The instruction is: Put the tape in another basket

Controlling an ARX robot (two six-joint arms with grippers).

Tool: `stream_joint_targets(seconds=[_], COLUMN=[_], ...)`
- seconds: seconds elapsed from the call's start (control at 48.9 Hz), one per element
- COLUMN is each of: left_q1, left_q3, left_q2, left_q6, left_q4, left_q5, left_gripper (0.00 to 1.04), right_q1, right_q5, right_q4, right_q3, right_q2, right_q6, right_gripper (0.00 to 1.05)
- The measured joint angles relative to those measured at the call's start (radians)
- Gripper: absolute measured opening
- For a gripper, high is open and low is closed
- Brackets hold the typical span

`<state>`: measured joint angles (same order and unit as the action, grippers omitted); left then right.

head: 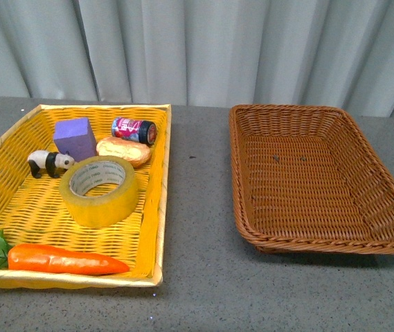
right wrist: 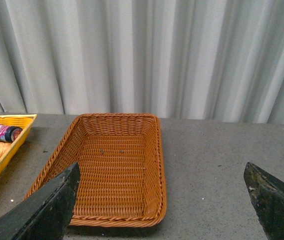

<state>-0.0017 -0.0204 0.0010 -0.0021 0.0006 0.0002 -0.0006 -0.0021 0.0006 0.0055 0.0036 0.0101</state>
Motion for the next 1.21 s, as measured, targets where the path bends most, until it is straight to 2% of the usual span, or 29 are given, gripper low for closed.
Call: stream_joint_targets(seconds=[1.206], left_q1=[0.0], left_q3=[0.0], left_q2=[0.0], left_q6=[0.0], left_q4=[0.0], left_q5=[0.0], left_gripper=[0.98], right_q1=[0.0], right_q5=[0.0], right_q4=[0.0], right_q3=[0.0], right_q2=[0.0], right_q6=[0.0], right_gripper=[0.96])
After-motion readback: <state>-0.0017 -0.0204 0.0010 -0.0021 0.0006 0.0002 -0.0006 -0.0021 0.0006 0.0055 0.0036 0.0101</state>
